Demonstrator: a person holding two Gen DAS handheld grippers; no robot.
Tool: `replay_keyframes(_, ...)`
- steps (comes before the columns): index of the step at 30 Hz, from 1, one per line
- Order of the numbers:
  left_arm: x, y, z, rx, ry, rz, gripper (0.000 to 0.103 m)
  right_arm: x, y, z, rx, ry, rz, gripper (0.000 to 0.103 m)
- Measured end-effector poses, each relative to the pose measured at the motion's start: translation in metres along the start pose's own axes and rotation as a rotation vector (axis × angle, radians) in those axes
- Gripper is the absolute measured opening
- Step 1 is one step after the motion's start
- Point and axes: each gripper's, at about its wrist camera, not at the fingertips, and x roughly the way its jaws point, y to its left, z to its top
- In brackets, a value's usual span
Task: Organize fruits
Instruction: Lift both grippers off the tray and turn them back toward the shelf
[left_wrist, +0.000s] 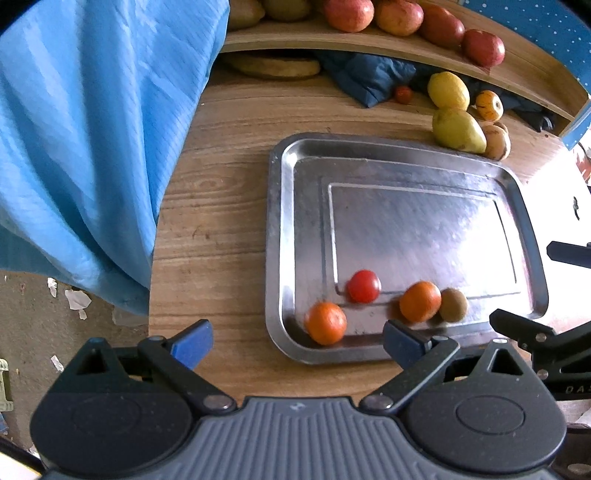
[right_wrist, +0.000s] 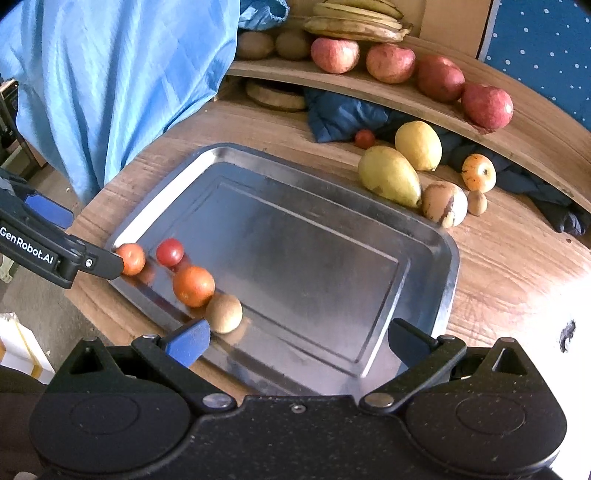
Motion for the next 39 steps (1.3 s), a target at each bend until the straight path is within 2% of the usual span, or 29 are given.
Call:
replay_keyframes(16,0.015,0.011,0.050,0.019,-0.006,-0.001,0.101,0.021,-0.010,0.033,0.027,-0.002,-0.008,0.102)
replay_keyframes(39,0.054,0.010,0.118,0.018,-0.010,0.008,0.102,0.036,-0.038,0.074,0.152,-0.101,-0.095,0.102)
